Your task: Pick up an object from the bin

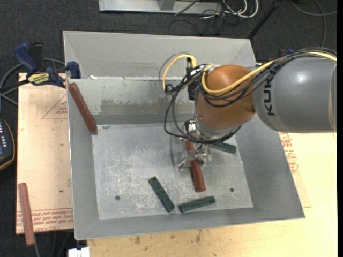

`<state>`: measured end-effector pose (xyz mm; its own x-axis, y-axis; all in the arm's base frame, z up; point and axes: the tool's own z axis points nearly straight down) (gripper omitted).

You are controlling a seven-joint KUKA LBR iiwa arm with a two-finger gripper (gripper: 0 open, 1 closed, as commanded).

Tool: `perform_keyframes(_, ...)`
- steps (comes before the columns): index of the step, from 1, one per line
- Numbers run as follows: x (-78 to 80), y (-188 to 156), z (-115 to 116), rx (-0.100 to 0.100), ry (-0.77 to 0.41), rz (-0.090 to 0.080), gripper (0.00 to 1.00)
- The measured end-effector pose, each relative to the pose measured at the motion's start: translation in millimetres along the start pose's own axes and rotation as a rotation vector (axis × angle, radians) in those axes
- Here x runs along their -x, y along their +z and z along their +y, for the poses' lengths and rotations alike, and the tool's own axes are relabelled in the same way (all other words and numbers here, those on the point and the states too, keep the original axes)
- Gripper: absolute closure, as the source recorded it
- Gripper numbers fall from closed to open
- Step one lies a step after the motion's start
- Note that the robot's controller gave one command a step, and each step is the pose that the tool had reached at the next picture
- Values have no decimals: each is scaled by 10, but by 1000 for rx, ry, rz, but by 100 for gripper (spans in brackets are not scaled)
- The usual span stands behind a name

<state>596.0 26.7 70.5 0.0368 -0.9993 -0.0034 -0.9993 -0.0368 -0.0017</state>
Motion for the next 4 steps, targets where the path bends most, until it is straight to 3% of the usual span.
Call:
perform_keyframes(2,-1,1,0,0,0,0,100)
perform_keyframes(3,-161,0,-45,-1,-19,0,100)
perform_keyframes(4,-590,-1210,83,-7,16,3,100)
